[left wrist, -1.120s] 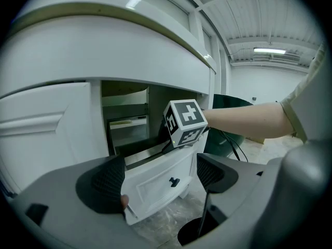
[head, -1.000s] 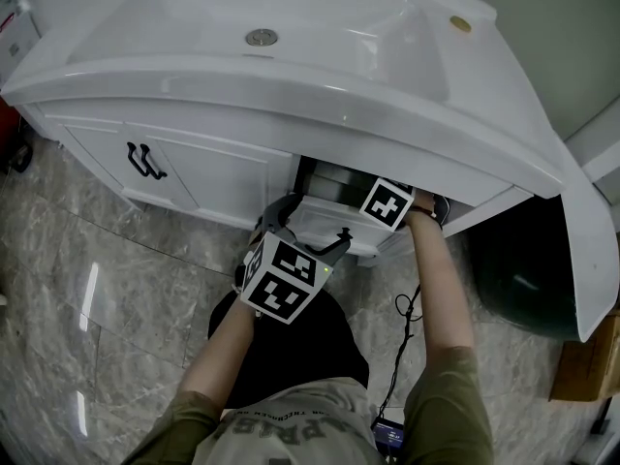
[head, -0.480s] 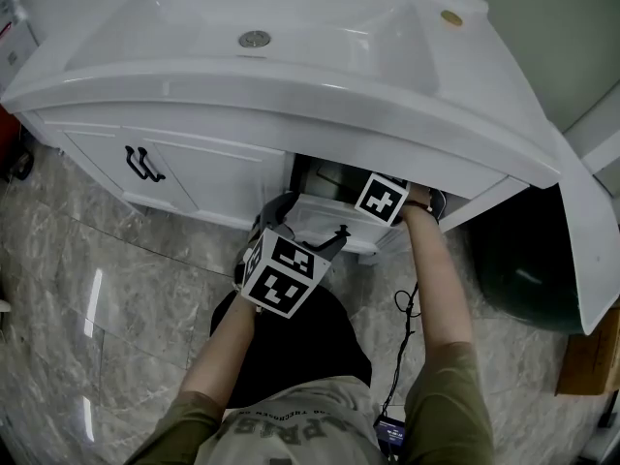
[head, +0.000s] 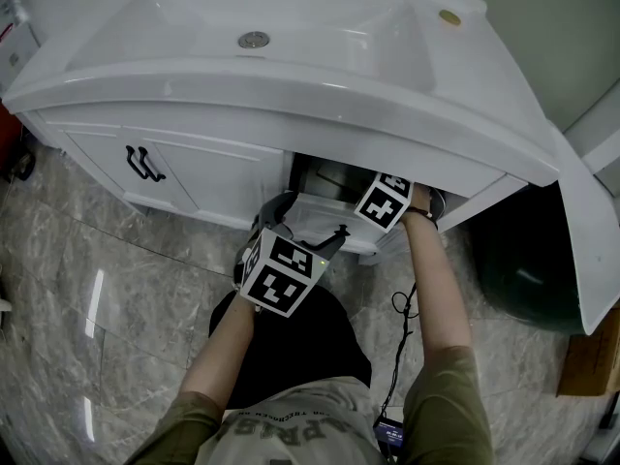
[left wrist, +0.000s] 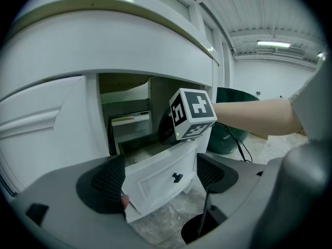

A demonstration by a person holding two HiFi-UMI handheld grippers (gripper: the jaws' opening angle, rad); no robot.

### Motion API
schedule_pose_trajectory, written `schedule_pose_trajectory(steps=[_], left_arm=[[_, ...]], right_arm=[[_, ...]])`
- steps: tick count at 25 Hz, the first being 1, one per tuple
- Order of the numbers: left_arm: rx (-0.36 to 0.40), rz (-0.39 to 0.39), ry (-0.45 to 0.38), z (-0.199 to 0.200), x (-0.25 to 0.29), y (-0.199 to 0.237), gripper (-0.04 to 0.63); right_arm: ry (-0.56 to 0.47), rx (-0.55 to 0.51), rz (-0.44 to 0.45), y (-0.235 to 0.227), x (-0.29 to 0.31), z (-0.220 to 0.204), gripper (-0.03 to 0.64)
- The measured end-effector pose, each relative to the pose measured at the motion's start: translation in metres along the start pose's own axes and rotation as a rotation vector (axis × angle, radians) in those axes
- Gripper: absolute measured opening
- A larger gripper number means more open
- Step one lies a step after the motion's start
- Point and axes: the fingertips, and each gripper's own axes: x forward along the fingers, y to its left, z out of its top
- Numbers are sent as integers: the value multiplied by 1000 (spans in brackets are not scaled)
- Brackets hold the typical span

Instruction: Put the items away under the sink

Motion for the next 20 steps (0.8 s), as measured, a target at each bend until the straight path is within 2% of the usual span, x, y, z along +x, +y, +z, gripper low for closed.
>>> schedule_pose_trajectory(steps=[4, 7, 14, 20], left_arm=[[-11, 27, -9, -2, 1, 3, 419], [-21, 41, -32, 1, 1, 5, 419], [-50, 79, -105, 11, -3, 14, 419], [-82, 140, -200, 15, -13, 25, 419]], right_arm=[[-108, 19, -116, -11, -12, 16, 133], [-215, 72, -241, -23, -32, 27, 133], [-487, 291, -425, -21, -90, 40, 133], [-652, 539, -584, -1, -130, 21, 133]])
